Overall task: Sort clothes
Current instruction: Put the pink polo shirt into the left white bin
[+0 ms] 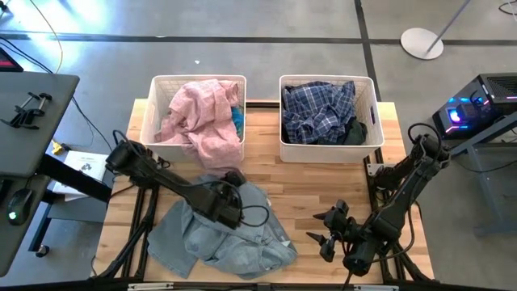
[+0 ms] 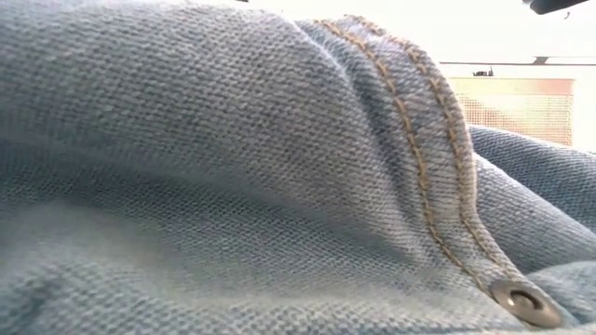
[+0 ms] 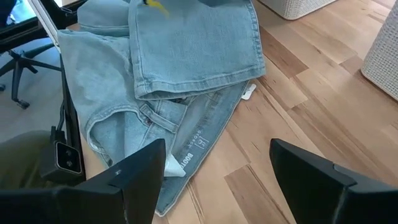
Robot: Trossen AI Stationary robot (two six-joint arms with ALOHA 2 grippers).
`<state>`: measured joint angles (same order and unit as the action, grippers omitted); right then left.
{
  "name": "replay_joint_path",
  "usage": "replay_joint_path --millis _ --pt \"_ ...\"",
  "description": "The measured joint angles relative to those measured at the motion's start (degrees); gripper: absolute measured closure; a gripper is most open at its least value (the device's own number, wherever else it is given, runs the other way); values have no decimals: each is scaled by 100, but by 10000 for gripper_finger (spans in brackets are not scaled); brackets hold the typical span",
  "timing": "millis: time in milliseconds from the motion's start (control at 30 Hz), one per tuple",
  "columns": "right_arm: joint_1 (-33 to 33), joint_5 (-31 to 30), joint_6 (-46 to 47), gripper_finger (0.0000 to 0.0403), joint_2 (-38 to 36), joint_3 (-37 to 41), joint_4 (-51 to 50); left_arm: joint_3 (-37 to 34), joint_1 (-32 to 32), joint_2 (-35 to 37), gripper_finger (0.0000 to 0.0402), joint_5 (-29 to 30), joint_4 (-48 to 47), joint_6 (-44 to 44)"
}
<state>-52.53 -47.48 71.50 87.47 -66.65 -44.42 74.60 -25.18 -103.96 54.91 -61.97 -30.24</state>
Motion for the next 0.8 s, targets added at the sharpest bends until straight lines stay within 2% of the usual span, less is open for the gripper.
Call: replay_joint_path --millis 67,167,200,333,400,500,633,700,733,800 --pt "0 0 0 126 2 0 19 44 77 2 248 140 -388 412" --pt "0 0 0 126 0 0 19 318 135 1 358 480 -1371 1355" --pt "0 2 0 126 1 0 19 461 137 7 379 645 -1657 1707" --pt "0 -3 -30 126 0 0 18 1061 57 178 392 2033 -2791 2963" --pt "0 -32 -122 126 -1 0 33 1295 94 509 399 2554 -2708 3104" --pt "0 -46 -196 126 1 0 65 1616 294 1127 400 2687 -2536 3047" --pt "0 -52 -256 126 -1 -2 104 1867 793 2019 401 3096 -2506 3466" --pt "0 -51 -258 126 -1 -2 100 1919 1196 2518 401 2972 -2457 3883" --pt "0 -52 -258 126 -1 -2 101 1928 1403 2735 401 2650 -2361 4048" --pt "0 -49 -257 126 -1 -2 116 1919 1755 3097 401 1515 -2266 3938"
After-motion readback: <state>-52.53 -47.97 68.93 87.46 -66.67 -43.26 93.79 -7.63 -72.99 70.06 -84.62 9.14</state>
